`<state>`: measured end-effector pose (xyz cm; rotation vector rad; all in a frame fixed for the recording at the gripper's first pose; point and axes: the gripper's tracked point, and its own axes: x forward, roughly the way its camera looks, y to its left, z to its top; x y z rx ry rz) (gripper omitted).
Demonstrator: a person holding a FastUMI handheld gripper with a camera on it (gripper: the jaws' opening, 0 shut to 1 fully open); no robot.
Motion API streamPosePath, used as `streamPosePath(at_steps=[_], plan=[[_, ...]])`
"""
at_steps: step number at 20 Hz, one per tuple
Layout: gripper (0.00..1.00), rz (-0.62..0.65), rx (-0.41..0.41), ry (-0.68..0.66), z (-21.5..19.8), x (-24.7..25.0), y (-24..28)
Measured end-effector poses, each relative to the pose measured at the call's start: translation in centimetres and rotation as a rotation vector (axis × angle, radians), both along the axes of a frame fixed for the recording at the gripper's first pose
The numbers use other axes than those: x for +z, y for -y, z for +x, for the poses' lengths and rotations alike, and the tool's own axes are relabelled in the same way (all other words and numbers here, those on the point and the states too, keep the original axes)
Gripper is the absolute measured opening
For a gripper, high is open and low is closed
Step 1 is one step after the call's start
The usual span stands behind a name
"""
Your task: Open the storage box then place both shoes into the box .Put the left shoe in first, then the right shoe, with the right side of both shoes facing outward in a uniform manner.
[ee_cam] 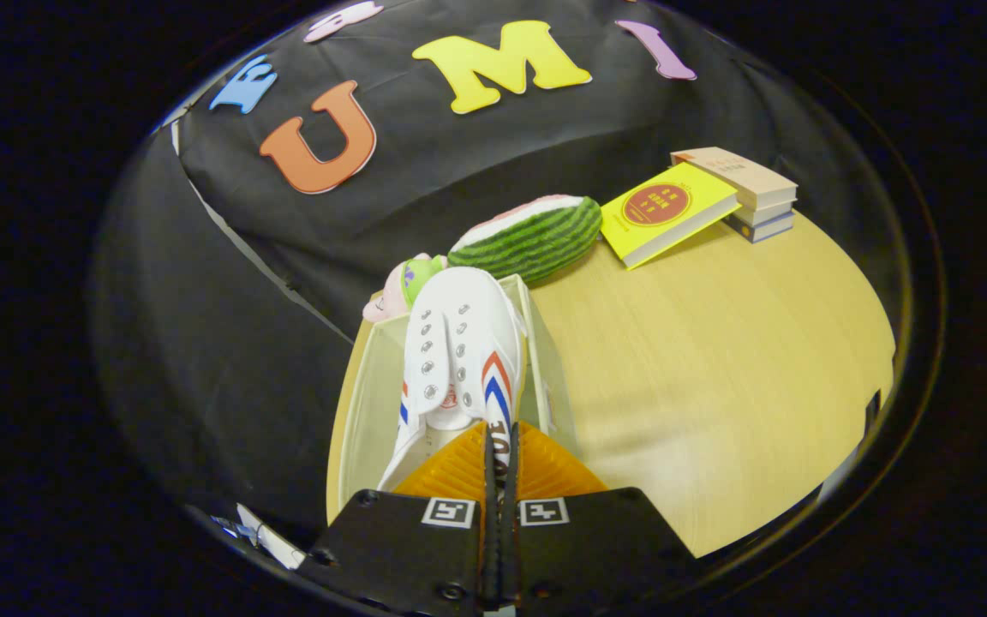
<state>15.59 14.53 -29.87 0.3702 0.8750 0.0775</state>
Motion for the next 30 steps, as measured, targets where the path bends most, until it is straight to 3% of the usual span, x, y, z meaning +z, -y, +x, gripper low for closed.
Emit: streamPosePath(at_steps=[3,4,6,8,18,30], plan=[[0.06,0.025,0.053,-0.011,-0.5,-0.9,-1.0],[0.19,0.082,0.102,0.053,-0.2,0.1,-2.3],[0.60,0.137,0.155,0.214,0.4,3.1,-3.6],[1.00,0.036,0.115,0.270,-0.2,4.4,-0.7],[1.00,-0.245,0.021,0.551,-2.3,13.2,4.7],[1.00,-0.292,-0.040,0.794,-10.4,21.6,9.2]])
